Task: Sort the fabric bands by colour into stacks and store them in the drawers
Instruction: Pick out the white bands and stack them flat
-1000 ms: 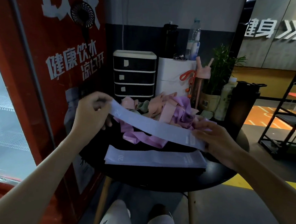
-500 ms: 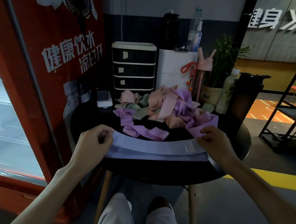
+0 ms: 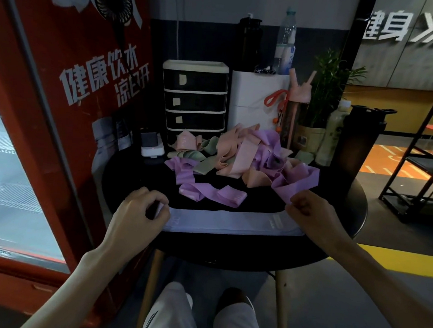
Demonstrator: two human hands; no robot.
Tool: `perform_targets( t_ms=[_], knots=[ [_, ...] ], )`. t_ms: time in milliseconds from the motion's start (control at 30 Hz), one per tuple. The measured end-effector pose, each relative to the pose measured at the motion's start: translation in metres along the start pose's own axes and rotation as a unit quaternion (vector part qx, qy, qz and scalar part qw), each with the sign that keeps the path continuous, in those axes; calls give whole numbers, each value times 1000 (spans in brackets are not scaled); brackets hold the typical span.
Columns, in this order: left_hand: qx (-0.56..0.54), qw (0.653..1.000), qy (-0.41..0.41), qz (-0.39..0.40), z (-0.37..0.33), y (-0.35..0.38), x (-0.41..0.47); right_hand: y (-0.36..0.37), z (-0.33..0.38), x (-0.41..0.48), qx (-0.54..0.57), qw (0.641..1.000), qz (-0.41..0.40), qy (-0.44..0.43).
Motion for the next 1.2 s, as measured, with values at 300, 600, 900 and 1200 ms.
perform_targets(
  t_ms=[300,600,900,1200],
  knots=[
    [182,944,176,212,-54,45,12,8,-11,-12,-17,971,226,-75],
    [140,925,115,334,-47,79,20,11,-11,-10,-12,971,232,-62],
    [70,961,126,236,-67,82,49,-1,-2,5,-16,975,205,-79],
    [137,984,41,109,-73,149,121,9,18,127,-8,988,110,-109]
  ],
)
Point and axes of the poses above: each hand's wrist, its own x-axis towards the middle knuckle, its own y-axis out of the palm, z = x × y, the point moved 5 cm from there along x, towards the middle knuckle, and after that the axes turned 13 degrees about -y, right-handed, at the moved point
